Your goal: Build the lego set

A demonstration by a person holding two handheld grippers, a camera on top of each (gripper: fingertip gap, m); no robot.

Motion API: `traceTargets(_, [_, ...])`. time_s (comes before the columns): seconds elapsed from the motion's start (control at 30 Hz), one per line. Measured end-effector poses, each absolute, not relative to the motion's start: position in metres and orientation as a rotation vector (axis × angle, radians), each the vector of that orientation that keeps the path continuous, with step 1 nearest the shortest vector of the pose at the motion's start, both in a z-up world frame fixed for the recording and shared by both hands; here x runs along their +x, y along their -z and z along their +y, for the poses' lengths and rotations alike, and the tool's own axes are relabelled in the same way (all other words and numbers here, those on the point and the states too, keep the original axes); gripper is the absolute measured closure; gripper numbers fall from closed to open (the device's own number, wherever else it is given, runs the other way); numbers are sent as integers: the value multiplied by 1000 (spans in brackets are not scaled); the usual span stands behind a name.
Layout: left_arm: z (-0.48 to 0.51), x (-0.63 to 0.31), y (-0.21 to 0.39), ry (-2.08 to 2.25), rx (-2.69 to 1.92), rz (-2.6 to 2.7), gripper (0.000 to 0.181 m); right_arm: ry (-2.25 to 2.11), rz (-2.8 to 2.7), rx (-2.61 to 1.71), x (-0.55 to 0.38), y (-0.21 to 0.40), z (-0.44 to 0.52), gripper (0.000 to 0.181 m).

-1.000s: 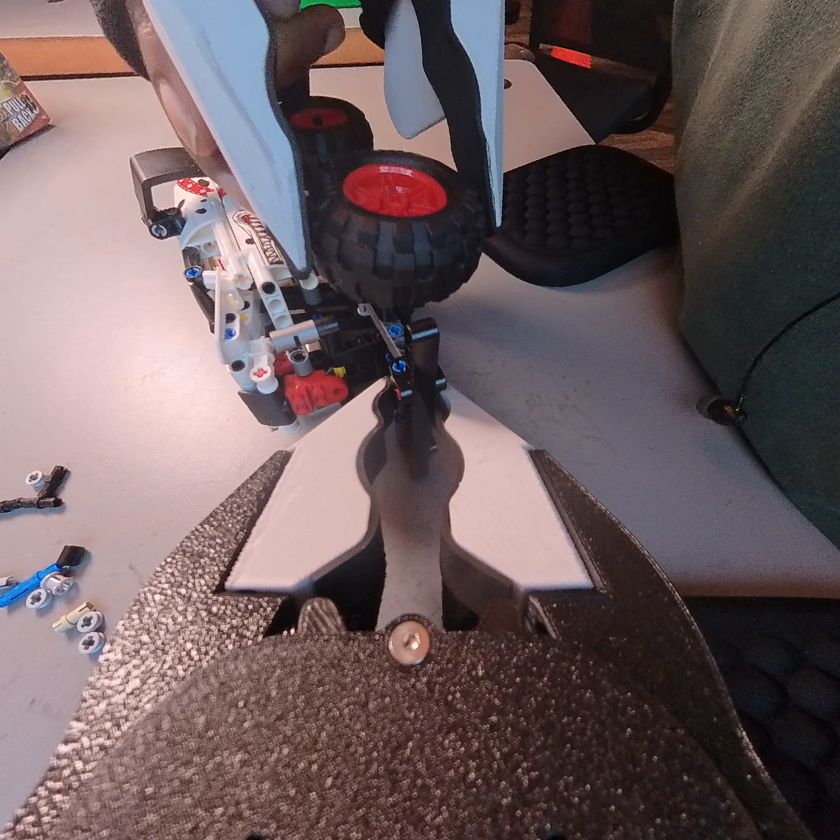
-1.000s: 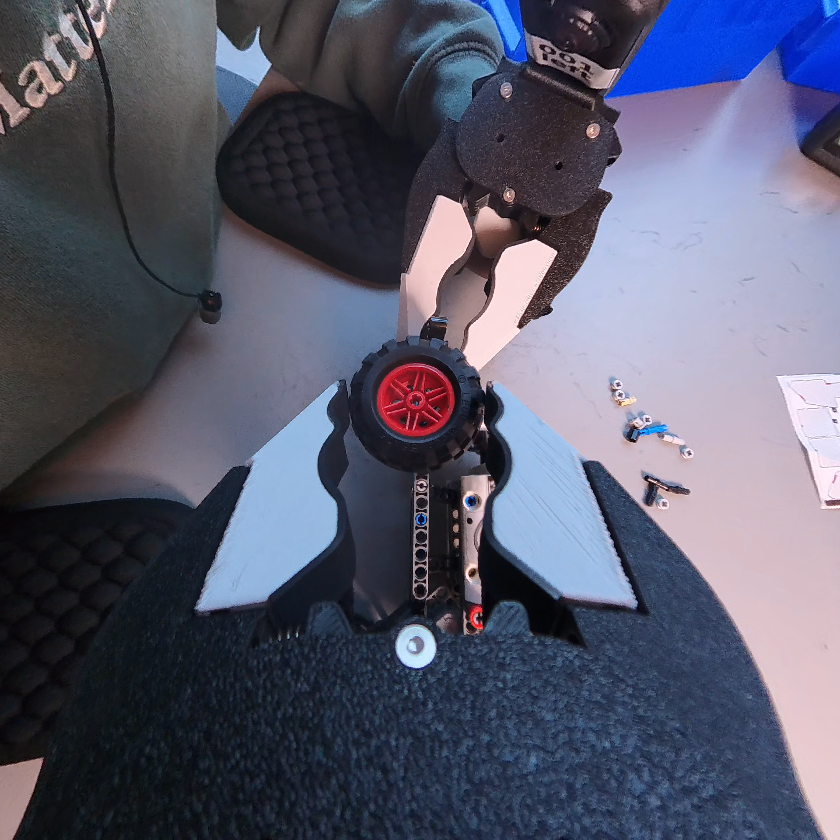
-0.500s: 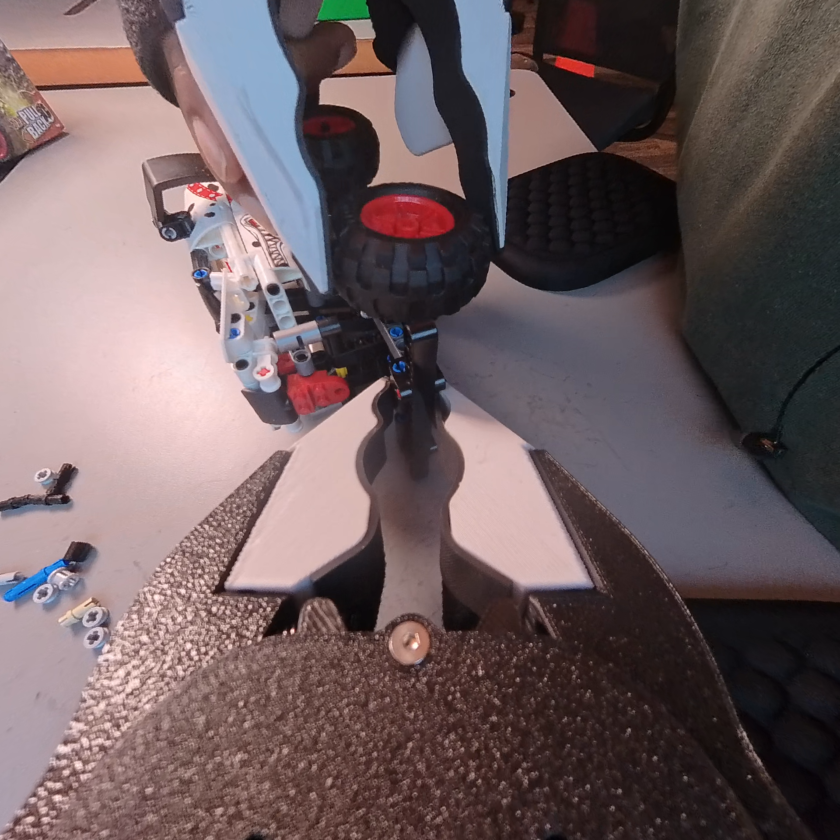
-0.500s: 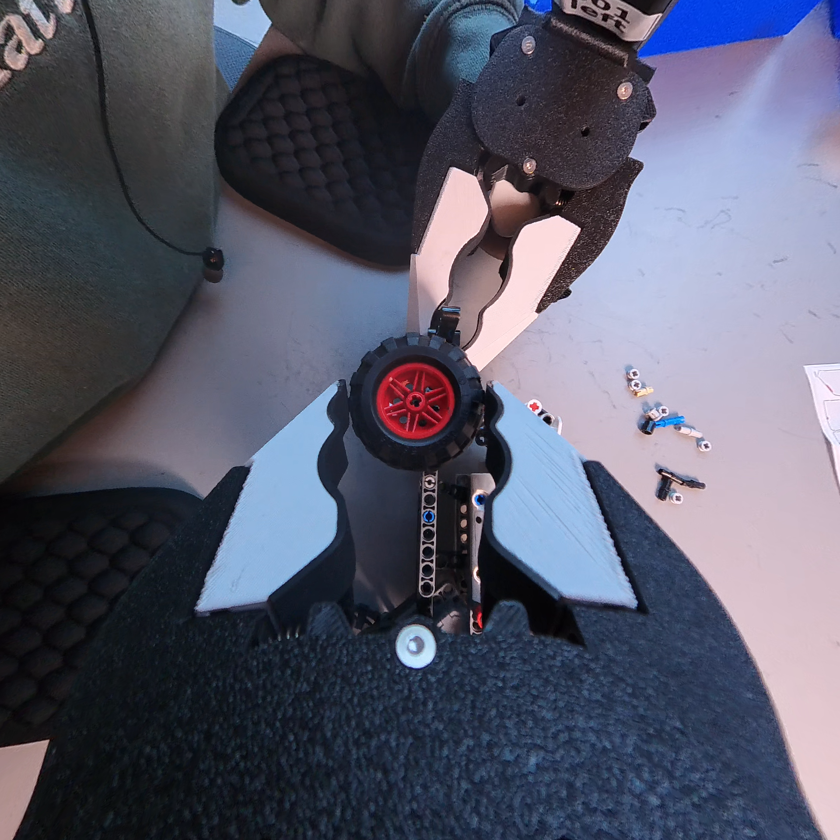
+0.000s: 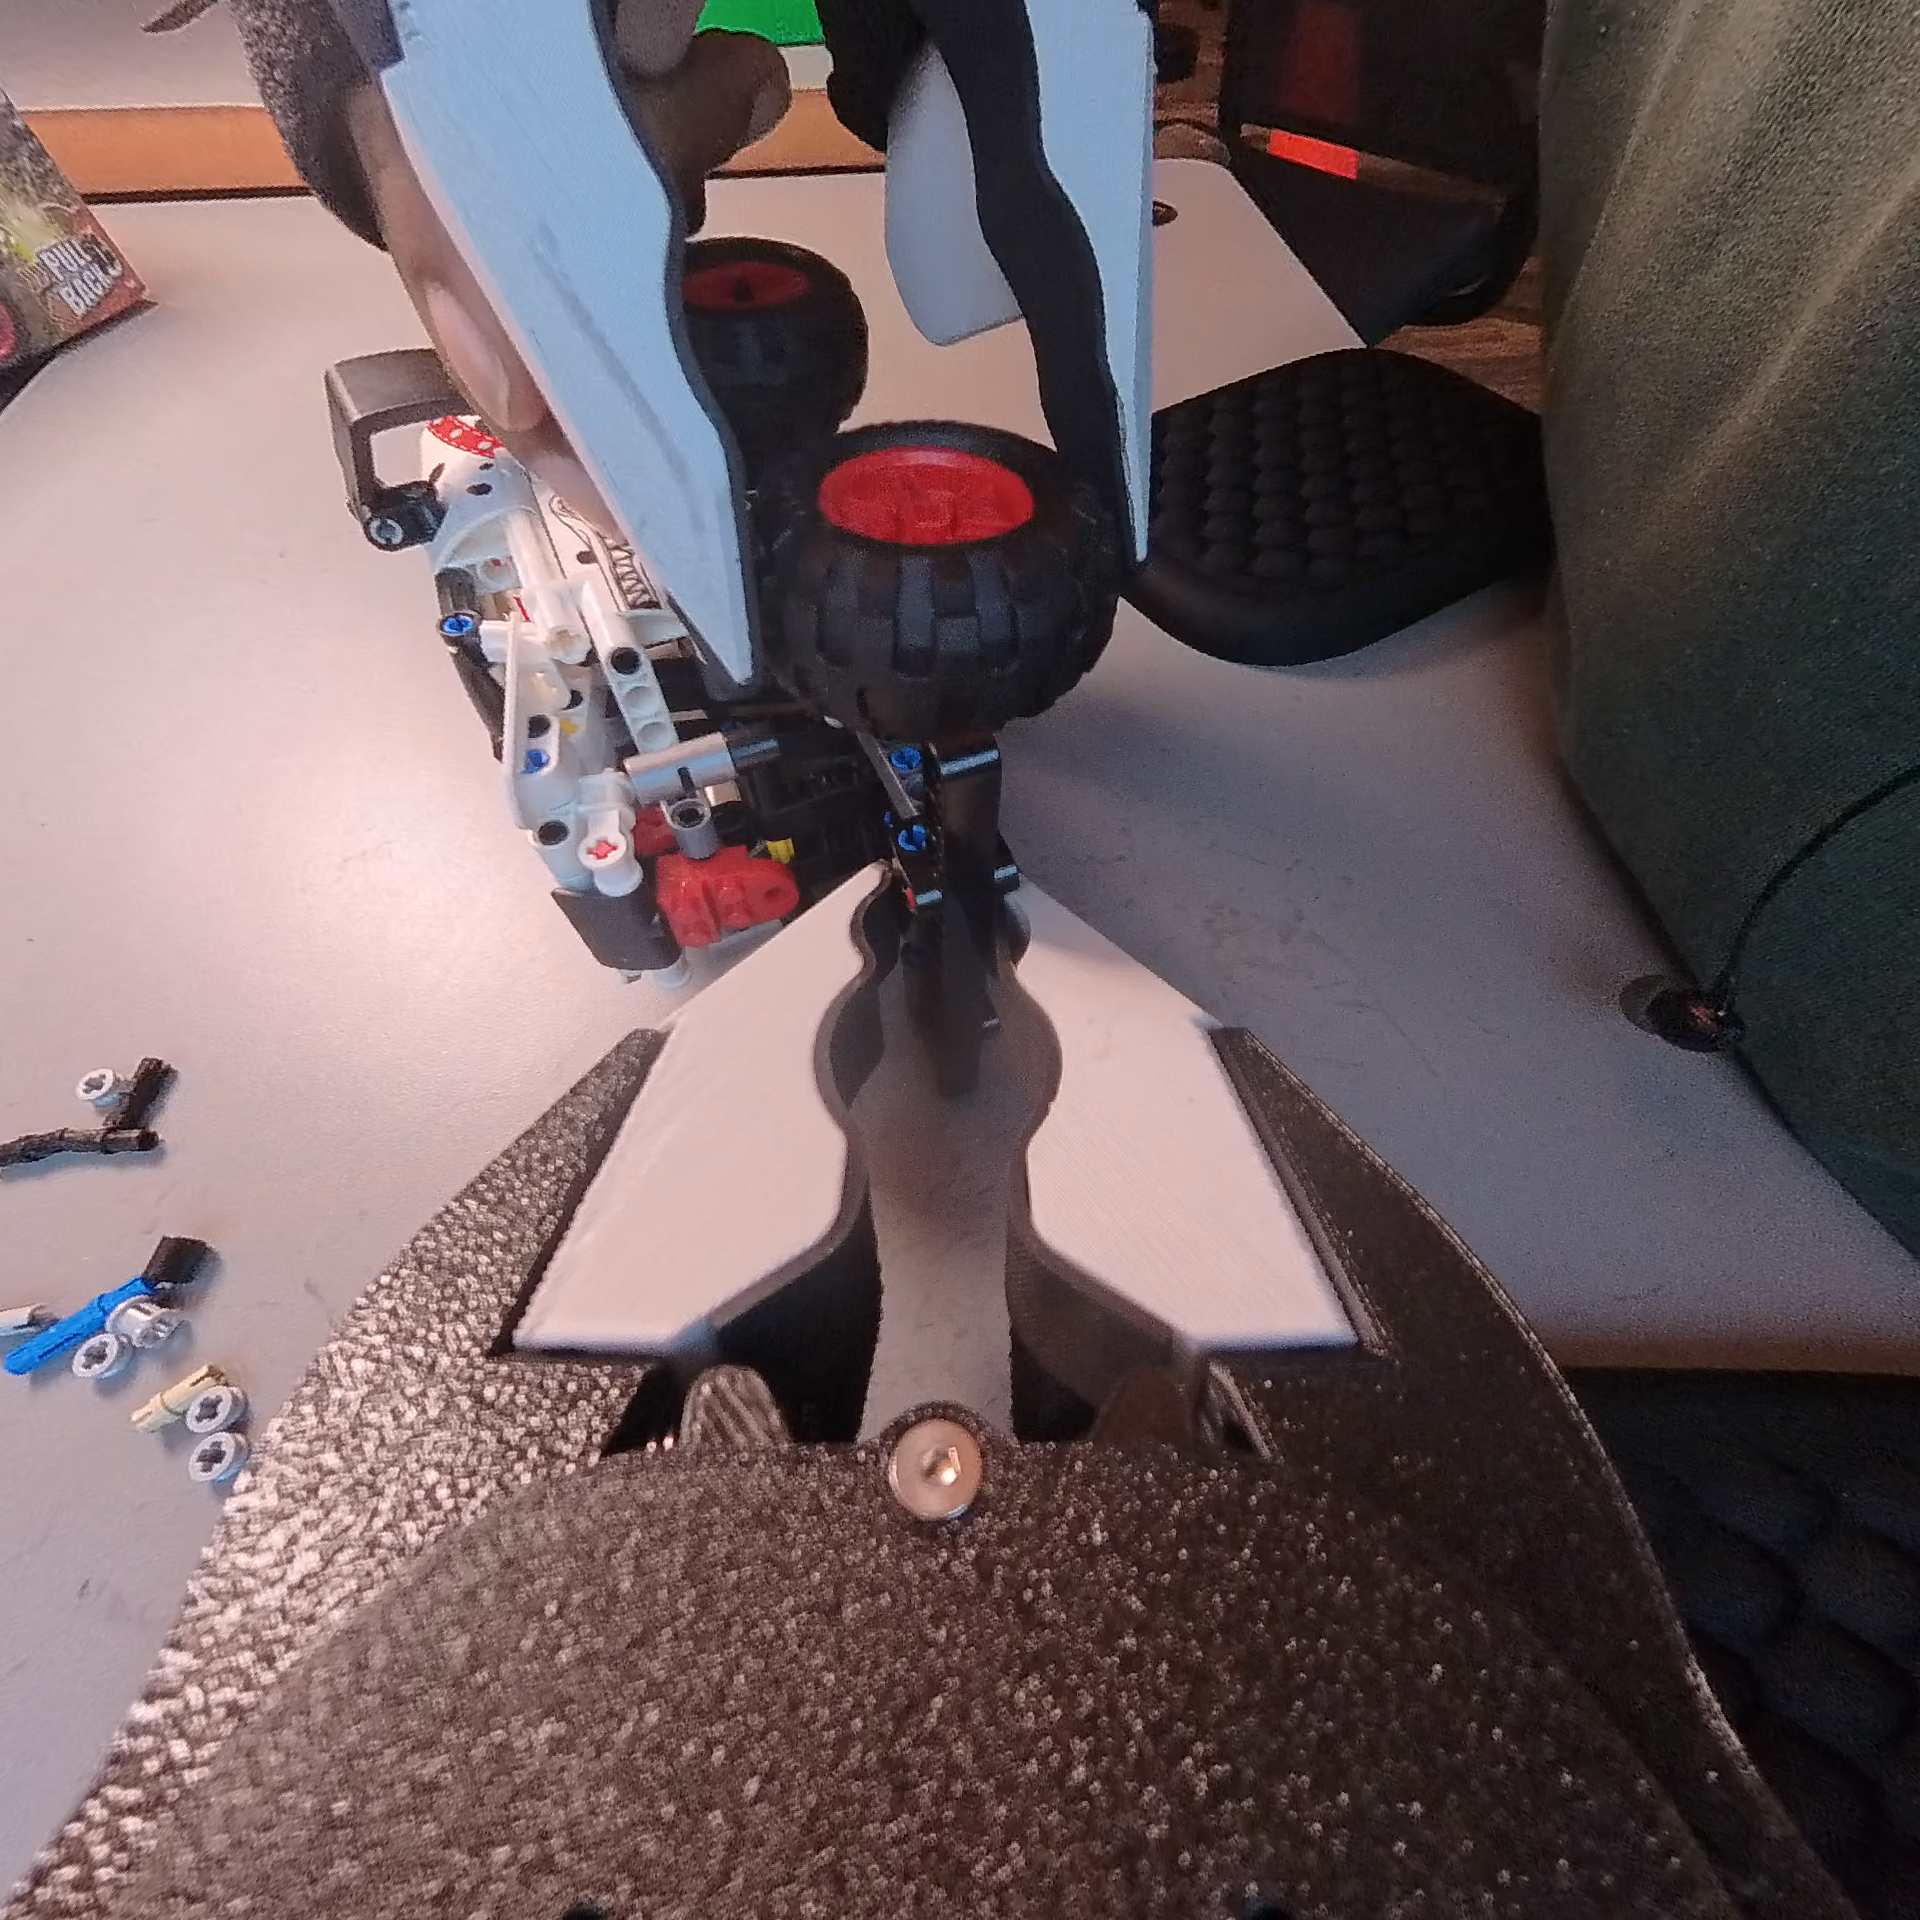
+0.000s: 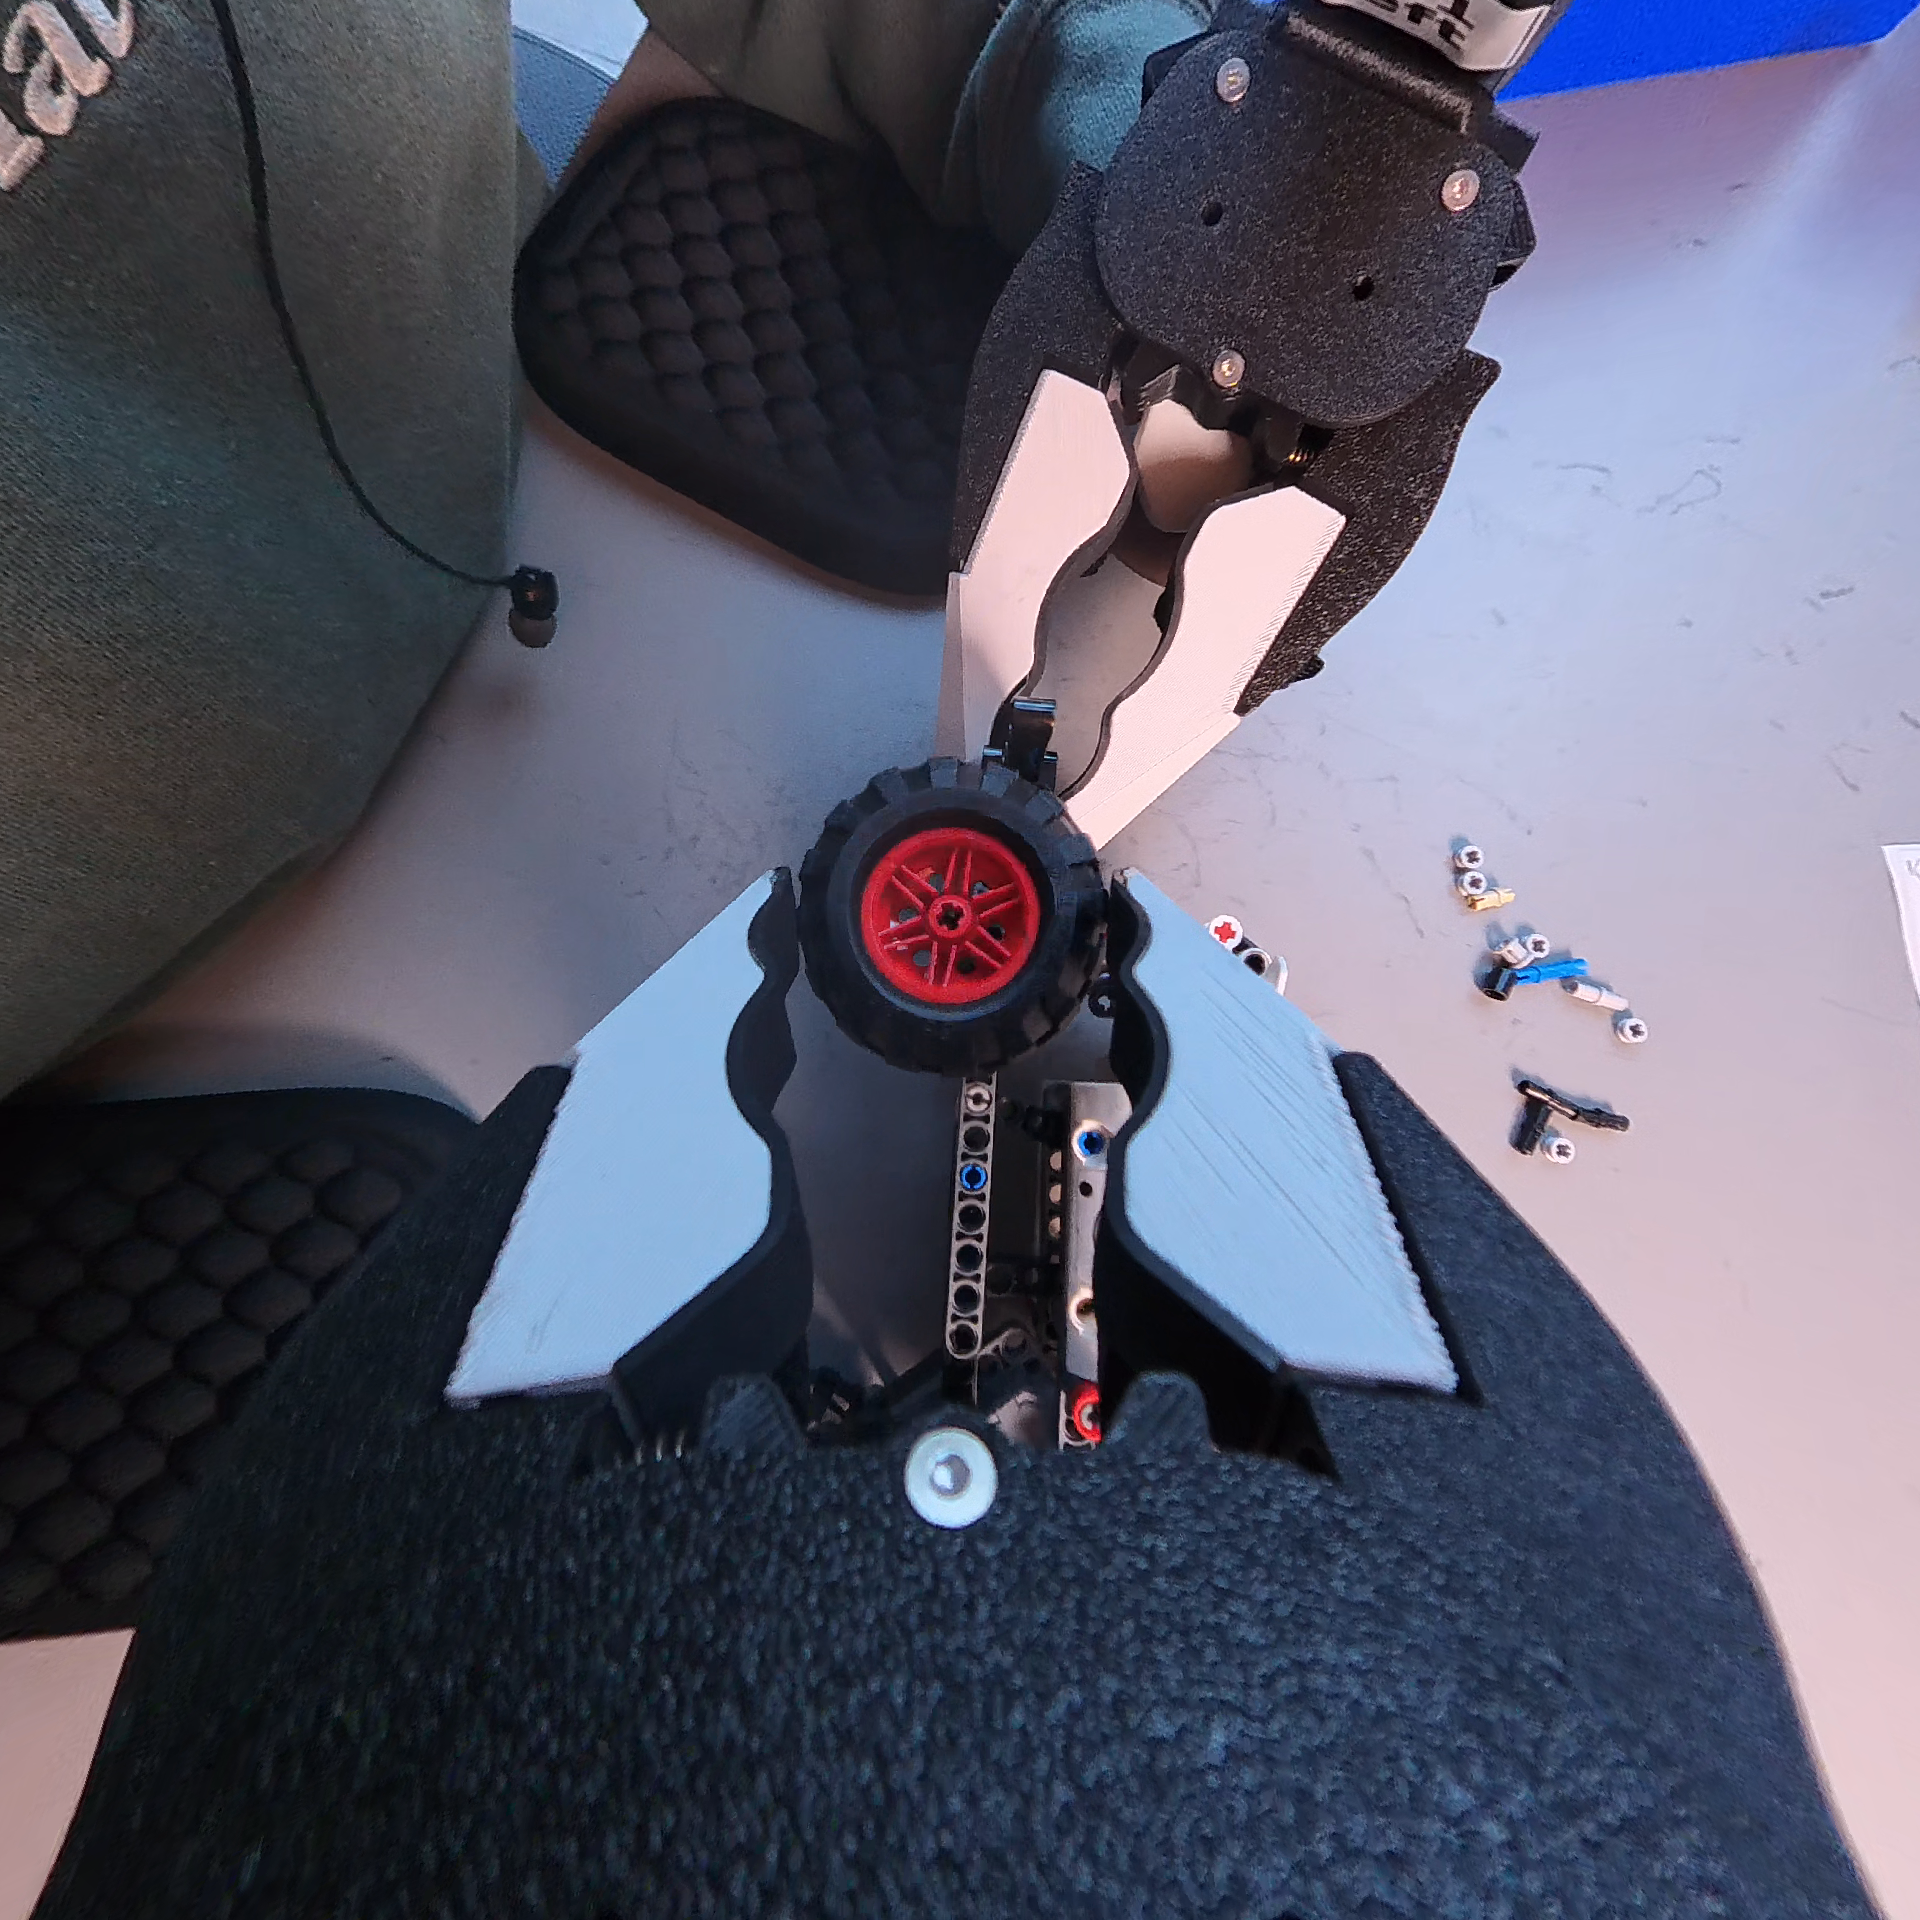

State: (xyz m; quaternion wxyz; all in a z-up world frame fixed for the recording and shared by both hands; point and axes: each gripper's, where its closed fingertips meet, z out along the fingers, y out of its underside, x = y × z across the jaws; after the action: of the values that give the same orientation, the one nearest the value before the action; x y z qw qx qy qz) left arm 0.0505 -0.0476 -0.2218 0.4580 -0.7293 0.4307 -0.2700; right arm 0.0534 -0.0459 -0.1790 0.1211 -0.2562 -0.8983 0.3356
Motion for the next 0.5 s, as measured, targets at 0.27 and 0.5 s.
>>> traceTargets(0.27, [-48,51,222,676,-1799,1062,168,-937,-2772,-561,56,180,-46,123])
traceTargets(0.5, [-49,52,222,689,-1799,1069,168,-818,-2910,-280,59,184,-49,123])
